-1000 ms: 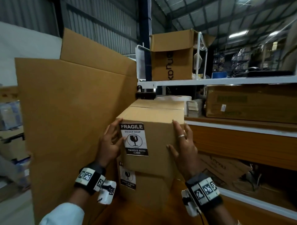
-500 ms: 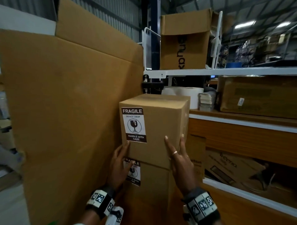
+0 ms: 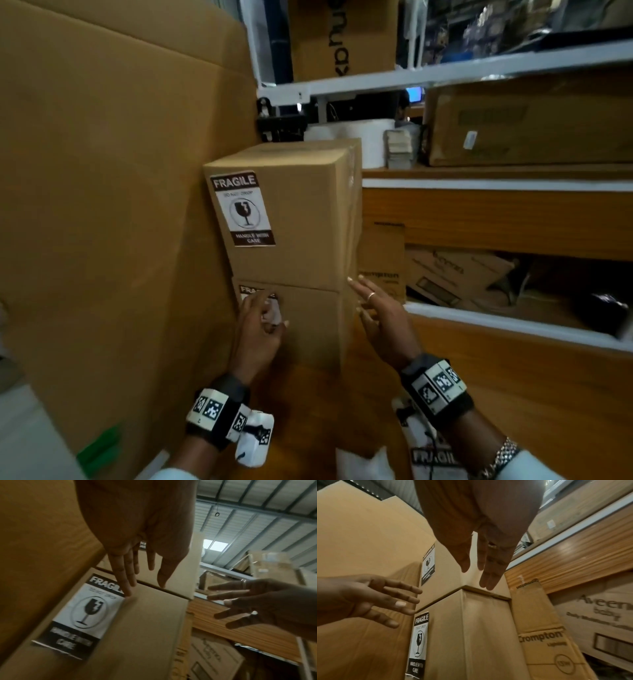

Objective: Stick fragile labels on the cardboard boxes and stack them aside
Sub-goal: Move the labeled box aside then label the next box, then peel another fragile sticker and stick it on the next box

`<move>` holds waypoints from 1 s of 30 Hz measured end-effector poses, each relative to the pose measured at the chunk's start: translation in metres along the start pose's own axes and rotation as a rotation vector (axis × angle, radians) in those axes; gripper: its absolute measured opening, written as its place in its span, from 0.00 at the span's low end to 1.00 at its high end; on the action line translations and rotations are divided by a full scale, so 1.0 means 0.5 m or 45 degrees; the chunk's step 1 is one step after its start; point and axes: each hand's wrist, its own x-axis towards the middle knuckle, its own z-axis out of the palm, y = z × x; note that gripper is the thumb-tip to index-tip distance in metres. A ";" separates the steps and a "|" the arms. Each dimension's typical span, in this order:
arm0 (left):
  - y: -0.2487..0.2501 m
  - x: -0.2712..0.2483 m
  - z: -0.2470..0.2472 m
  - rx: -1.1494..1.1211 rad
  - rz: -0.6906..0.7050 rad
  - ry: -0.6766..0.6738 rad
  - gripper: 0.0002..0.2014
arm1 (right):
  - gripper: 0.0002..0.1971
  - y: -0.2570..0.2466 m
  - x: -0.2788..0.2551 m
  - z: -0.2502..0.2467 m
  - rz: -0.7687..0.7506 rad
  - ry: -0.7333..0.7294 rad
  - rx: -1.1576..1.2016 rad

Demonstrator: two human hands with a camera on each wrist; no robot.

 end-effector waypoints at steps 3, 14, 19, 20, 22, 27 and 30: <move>0.063 -0.046 0.033 -0.087 0.021 -0.285 0.29 | 0.24 0.036 -0.060 -0.040 0.063 0.048 -0.013; 0.275 -0.244 0.302 -0.344 0.193 -0.939 0.21 | 0.07 0.124 -0.422 -0.244 0.648 0.211 -0.112; 0.383 -0.395 0.419 -0.410 0.193 -1.204 0.16 | 0.06 0.139 -0.647 -0.365 0.912 0.390 -0.066; 0.416 -0.430 0.435 -0.411 0.210 -1.258 0.16 | 0.06 0.137 -0.690 -0.392 0.941 0.440 -0.057; 0.467 -0.491 0.457 -0.402 0.204 -1.343 0.16 | 0.06 0.133 -0.767 -0.433 0.974 0.537 -0.037; 0.600 -0.646 0.528 -0.467 0.215 -1.463 0.16 | 0.08 0.129 -0.974 -0.571 1.023 0.792 -0.018; 0.657 -0.725 0.566 -0.475 0.265 -1.529 0.17 | 0.09 0.134 -1.086 -0.639 1.048 0.935 -0.025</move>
